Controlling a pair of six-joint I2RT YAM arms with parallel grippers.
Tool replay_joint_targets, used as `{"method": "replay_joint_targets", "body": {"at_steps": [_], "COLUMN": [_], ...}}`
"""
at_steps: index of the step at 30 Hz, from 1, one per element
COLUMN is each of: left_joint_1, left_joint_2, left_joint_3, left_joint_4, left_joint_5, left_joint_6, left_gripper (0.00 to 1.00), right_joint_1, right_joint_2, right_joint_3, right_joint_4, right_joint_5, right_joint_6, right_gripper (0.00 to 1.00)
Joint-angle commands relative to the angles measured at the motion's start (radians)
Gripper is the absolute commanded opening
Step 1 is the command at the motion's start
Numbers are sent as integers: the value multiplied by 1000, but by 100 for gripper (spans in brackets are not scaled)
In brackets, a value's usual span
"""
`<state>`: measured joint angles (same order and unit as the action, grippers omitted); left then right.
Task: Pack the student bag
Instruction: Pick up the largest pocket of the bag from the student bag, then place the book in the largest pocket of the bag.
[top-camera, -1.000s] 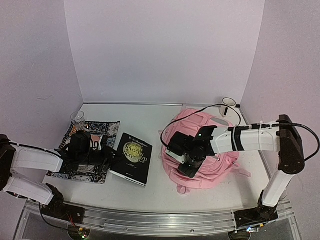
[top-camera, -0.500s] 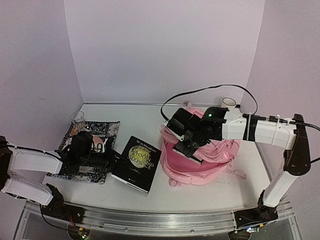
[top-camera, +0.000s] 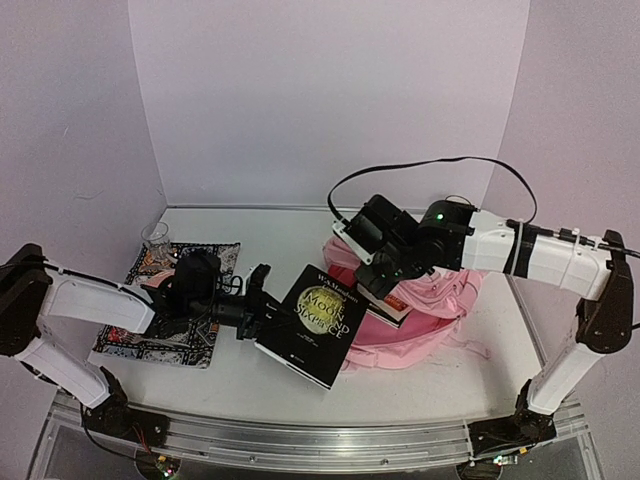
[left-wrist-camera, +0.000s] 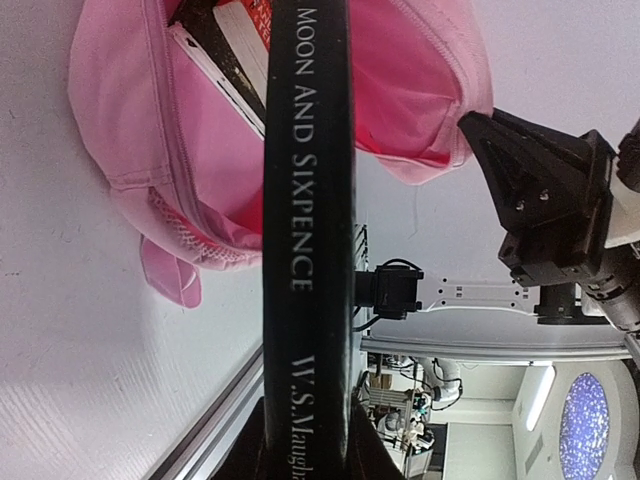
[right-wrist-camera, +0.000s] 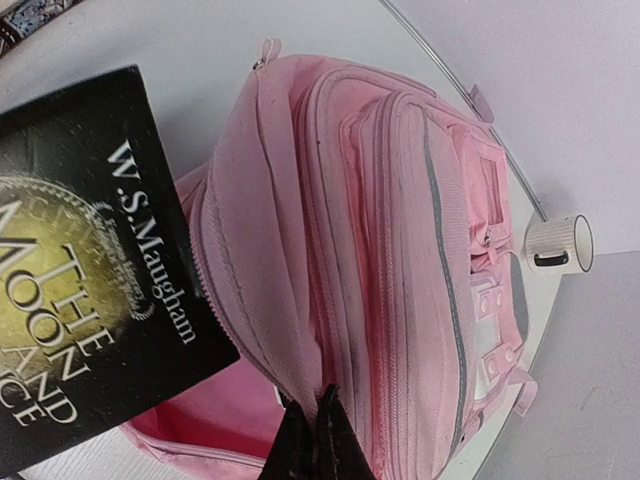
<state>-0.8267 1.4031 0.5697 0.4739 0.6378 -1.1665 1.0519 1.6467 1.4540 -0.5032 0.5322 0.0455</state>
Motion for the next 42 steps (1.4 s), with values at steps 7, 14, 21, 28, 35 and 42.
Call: {"method": "replay_joint_targets", "body": {"at_steps": [7, 14, 21, 28, 35, 42], "left_joint_1": [-19, -26, -29, -27, -9, 47], "left_joint_2": [163, 218, 253, 192, 176, 103], "left_joint_3": [172, 233, 255, 189, 166, 63], "left_joint_4": [284, 320, 352, 354, 353, 352], "left_joint_5": [86, 119, 135, 100, 72, 44], "left_joint_6": [-58, -74, -106, -116, -119, -127], "left_gripper": [0, 0, 0, 0, 0, 0], "right_joint_1": [8, 9, 11, 11, 11, 11], "right_joint_2": [-130, -146, -153, -168, -180, -188], "right_joint_3": [9, -4, -10, -34, -42, -57], "right_joint_4": [172, 190, 198, 208, 212, 215], "right_joint_5": [-148, -177, -193, -165, -158, -153], "right_joint_6": [-37, -78, -82, -84, -88, -82], "right_gripper": [0, 0, 0, 0, 0, 0]}}
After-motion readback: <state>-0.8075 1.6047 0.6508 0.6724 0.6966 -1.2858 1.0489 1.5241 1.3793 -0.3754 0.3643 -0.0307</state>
